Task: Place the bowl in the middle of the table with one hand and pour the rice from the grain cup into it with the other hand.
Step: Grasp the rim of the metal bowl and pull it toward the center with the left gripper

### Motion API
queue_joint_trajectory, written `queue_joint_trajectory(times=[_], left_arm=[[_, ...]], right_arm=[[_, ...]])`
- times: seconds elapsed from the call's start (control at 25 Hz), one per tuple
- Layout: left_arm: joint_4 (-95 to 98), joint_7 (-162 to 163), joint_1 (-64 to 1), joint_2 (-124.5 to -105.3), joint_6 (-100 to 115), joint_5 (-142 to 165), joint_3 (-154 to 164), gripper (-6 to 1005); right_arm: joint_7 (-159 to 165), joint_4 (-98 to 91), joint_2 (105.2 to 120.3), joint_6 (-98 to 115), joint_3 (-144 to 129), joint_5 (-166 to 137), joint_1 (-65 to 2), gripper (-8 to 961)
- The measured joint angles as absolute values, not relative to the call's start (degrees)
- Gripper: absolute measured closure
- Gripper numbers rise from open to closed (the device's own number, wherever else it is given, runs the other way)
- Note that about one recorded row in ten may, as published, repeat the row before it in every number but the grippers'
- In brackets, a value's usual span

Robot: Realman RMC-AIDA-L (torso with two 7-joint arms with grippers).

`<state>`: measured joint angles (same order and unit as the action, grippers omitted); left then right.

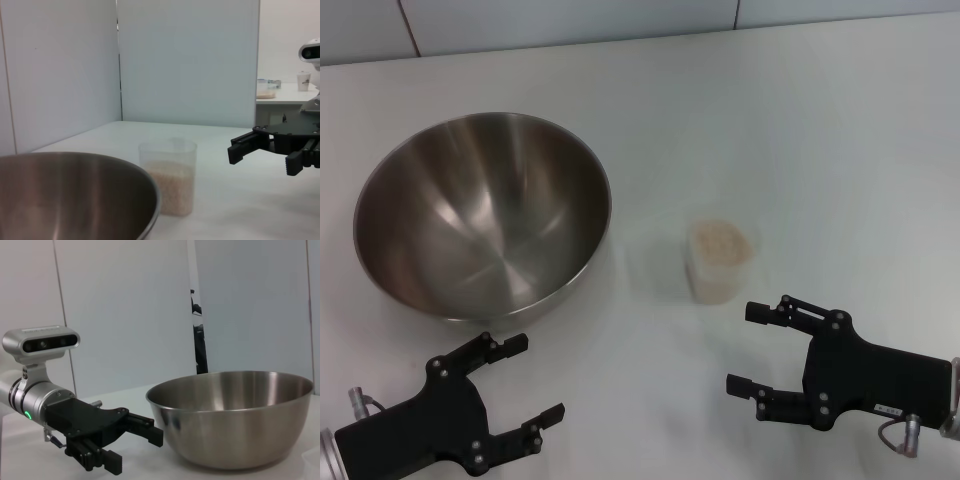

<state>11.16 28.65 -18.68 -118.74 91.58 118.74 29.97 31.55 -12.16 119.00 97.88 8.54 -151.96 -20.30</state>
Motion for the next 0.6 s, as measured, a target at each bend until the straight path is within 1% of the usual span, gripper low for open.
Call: queue_joint_trajectory(times=[0.32, 0.6], left_arm=[[11.2, 28.6, -18.6, -118.74, 92.7, 118.7, 30.0, 180], [11.1, 26.7, -19.0, -118.75, 105.8, 115.5, 25.5, 187]], right_arm=[[31.5, -12.0, 119.00, 97.8, 8.5, -152.0, -20.4, 128], [31.5, -11.9, 119.00, 97.5, 8.5, -152.0, -20.5, 127]])
